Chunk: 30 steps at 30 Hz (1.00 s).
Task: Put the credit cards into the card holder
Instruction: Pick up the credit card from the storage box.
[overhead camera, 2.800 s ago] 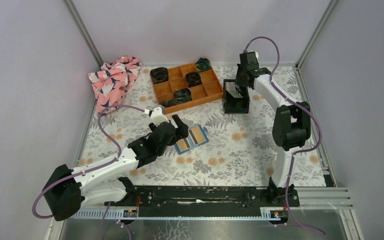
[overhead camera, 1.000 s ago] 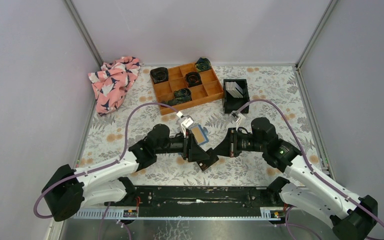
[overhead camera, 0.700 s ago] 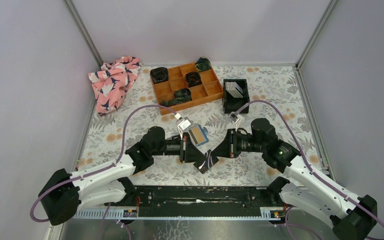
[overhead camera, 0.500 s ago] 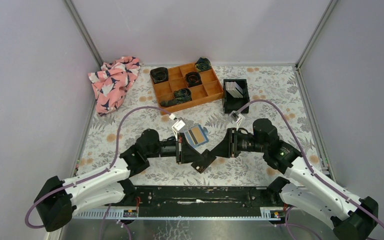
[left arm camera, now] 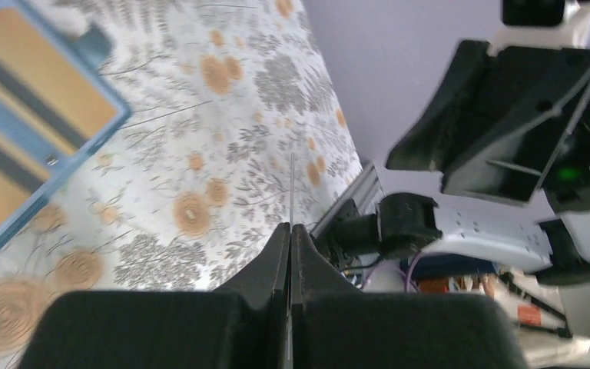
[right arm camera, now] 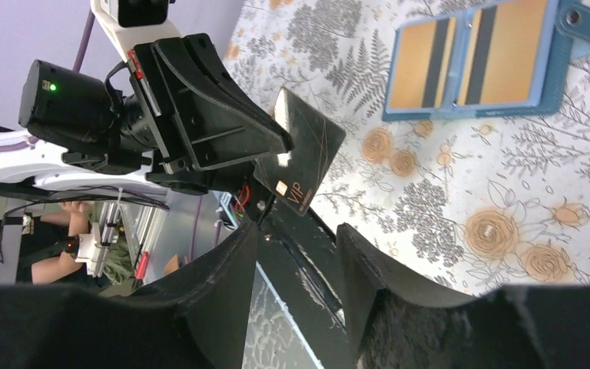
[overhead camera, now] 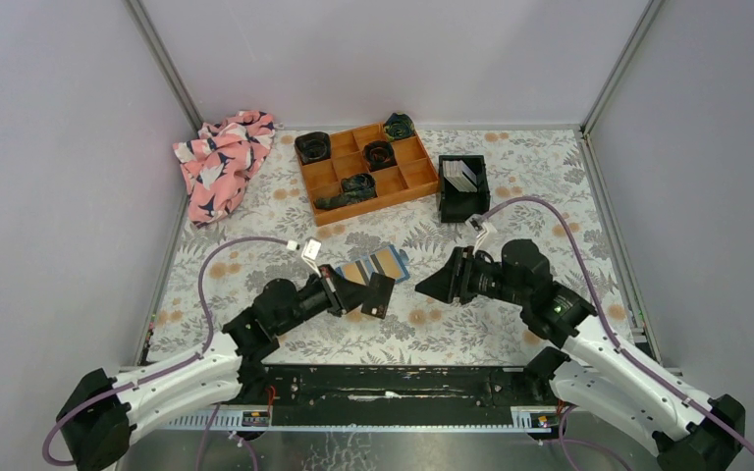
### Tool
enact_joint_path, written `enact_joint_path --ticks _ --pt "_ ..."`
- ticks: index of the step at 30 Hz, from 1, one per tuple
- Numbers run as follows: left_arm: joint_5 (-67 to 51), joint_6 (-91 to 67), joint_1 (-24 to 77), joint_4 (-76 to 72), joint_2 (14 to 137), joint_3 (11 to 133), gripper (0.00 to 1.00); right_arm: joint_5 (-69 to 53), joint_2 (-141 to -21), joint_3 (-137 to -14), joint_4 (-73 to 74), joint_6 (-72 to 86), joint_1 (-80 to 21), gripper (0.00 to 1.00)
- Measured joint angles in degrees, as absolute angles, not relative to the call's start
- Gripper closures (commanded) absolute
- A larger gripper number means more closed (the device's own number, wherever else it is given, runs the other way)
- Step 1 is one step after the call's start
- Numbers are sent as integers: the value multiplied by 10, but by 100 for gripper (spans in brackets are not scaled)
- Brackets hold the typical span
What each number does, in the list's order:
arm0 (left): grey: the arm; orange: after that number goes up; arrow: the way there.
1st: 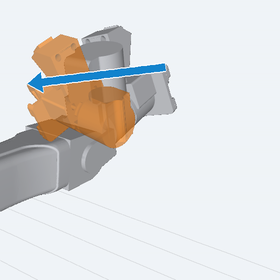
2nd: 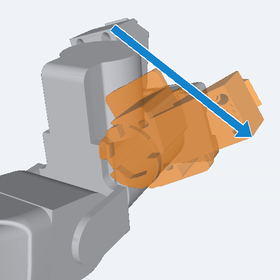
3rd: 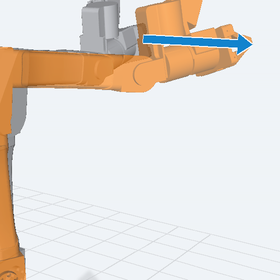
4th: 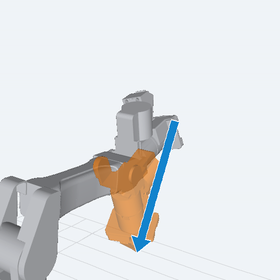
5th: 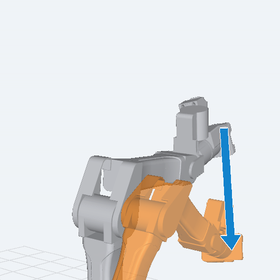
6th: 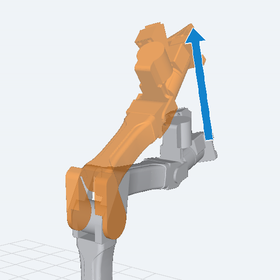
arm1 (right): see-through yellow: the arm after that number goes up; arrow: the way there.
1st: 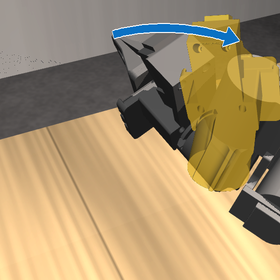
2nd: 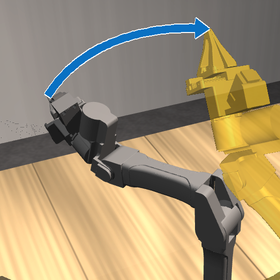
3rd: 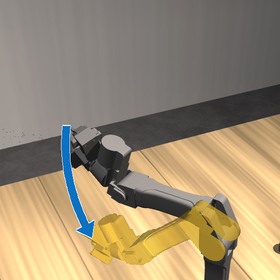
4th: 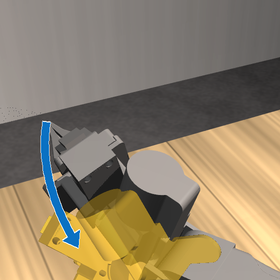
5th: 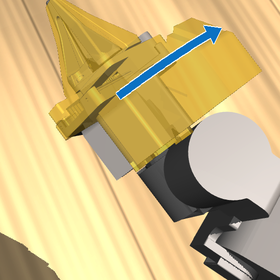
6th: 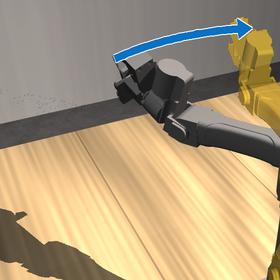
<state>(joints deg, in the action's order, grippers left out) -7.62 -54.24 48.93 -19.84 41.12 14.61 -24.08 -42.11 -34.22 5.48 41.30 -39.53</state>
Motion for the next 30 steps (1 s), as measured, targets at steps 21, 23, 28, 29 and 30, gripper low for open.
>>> enact_joint_path --ticks 21,23,28,29,30 --pt "138 -717 601 -471 551 60 100 -237 -496 -185 -183 493 -396 53" --pt "145 -721 606 -476 560 62 100 -237 -496 -181 -198 499 -396 53" --pt "158 -728 612 -492 582 70 100 -247 -496 -176 -226 513 -396 54" --pt "160 -729 613 -497 588 72 100 -249 -496 -175 -232 515 -396 55" --pt "161 -730 614 -500 595 75 100 -252 -498 -174 -239 519 -396 55"
